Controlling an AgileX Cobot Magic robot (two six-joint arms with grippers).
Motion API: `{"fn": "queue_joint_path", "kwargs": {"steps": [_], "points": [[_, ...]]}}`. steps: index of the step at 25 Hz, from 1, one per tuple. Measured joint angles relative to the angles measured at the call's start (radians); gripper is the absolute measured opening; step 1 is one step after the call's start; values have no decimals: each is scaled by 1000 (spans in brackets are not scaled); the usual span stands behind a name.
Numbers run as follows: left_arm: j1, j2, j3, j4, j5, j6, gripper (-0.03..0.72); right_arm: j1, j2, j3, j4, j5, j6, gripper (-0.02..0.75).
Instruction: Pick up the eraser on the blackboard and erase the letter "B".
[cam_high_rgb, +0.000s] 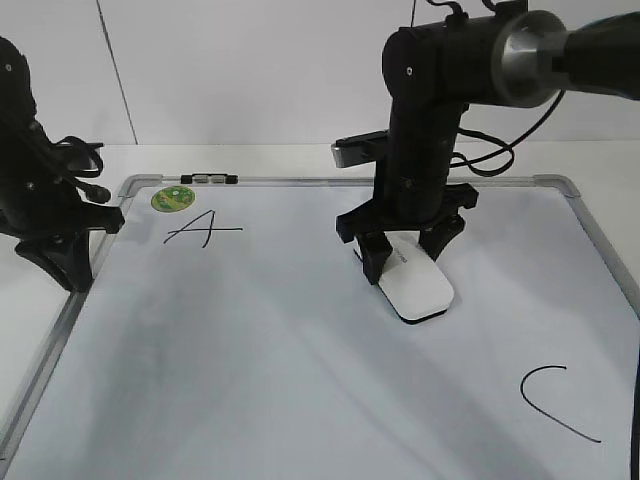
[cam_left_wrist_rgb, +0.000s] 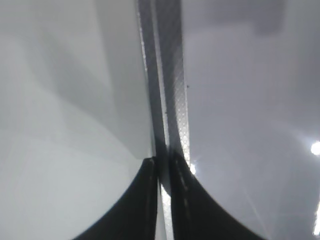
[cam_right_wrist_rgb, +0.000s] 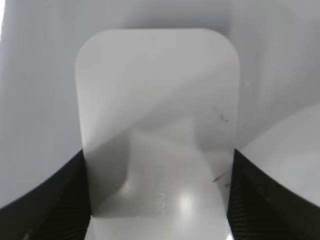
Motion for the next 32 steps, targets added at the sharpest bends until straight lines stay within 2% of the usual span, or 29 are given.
{"fn": "queue_joint_path", "kwargs": {"steps": [7,16,20,26,32], "points": [[0,0,0,-4,0,0,24,-61,0,-3,13,0,-1,563],[0,0,0,-4,0,0,24,-307,0,-5,15,0,-1,563],[0,0,0,-4,0,0,23,-393,0,-7,57,0,-1,563],[0,0,0,-4,2,0,24,-407,-33,7,76,-2,-18,563],[0,0,0,-4,3,0,24,-413,-185,15,101,-2,-37,563]]}}
